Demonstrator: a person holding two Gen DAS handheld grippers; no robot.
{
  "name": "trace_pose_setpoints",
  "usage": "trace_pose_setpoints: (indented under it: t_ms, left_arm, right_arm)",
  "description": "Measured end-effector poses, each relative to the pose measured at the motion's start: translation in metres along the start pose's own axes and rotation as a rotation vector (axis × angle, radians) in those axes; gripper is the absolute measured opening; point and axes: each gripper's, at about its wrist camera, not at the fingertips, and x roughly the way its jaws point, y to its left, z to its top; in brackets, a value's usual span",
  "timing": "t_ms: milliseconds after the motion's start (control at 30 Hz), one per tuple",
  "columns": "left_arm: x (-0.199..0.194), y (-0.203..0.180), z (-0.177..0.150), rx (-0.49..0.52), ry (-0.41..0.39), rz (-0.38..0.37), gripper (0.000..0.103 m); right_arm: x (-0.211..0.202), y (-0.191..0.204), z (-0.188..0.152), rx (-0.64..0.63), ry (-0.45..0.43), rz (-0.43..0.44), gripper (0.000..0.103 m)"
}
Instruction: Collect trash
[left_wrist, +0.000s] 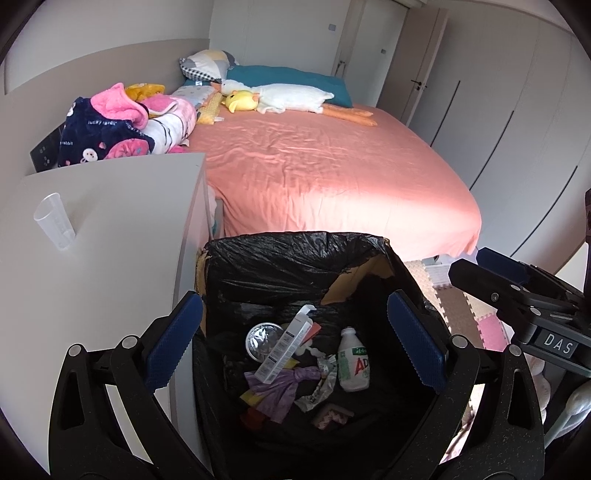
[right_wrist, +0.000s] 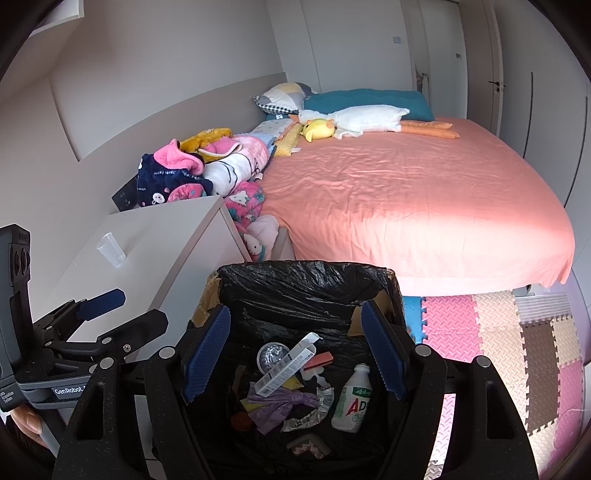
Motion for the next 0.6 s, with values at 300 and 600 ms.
trace_pose_setpoints:
  t_ms: [300,600]
  left_arm:
    - [-0.0021,-0.0007,-0.0002,-0.007,-0.033,0.037,0.096]
    - [-0.0021,-0.0048,-0.0013,0.01,-0.021,0.064,0.097]
  right_arm:
    - [0.0005,0.0002,-0.0024,0.001,0.002,0.0,0.074]
    - [0.0003,0.0002,-0.004,-0.001,0.002,0.002,0.074]
